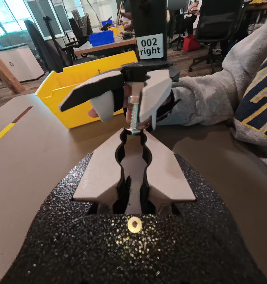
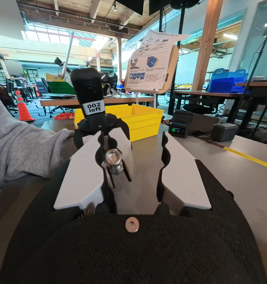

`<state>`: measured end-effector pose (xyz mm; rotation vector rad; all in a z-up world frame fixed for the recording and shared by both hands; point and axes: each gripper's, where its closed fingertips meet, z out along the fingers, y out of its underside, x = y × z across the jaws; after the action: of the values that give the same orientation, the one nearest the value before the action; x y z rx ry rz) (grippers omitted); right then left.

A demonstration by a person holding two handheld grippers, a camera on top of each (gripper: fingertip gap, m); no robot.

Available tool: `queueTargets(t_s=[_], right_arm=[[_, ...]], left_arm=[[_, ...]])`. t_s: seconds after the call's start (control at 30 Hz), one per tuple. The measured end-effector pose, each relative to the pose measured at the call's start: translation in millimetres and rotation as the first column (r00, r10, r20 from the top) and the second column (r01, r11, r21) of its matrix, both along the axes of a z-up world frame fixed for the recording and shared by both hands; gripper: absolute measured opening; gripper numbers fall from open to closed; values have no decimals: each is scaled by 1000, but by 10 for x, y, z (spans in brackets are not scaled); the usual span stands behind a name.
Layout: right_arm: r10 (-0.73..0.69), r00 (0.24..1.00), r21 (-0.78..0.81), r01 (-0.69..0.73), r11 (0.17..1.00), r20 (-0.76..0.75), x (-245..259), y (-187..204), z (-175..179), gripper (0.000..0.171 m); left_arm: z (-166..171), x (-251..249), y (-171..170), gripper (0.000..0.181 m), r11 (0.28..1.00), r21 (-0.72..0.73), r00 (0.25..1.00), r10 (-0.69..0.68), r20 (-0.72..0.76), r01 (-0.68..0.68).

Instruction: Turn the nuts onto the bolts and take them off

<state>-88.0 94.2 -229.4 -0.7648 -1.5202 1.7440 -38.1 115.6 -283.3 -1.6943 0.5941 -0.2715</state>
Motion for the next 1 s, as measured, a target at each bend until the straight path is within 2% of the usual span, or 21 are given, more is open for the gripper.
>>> queueTargets(t_s=[0.2,0.3,0.4,0.53,0.63,0.77,1.0], right_arm=[[-51,999,-7,51,999,6,-8,181,5,68],[54,998,-25,-54,998,-34,98,46,62,45],[77,997,-20,-77,997,-29,117,12,48,37],[52,998,-28,-52,998,-21,92,65,45,37],[46,999,-27,-47,999,-24,100,107,52,42],[9,1000,-35,-10,999,-25,86,205,61,40],[119,992,-147,-123,981,-41,130,44,141,44]], left_arm=[[209,-303,-103,16,995,78,995,55,86,-61],[165,-299,-62,16,994,66,994,76,82,-81],[133,-280,-25,16,994,63,994,90,67,-94],[196,-263,-47,15,993,85,992,67,105,-76],[231,-229,-75,16,993,108,994,42,98,-52],[355,-291,-118,16,986,154,982,26,188,-56],[245,-211,-24,16,990,118,990,59,128,-75]])
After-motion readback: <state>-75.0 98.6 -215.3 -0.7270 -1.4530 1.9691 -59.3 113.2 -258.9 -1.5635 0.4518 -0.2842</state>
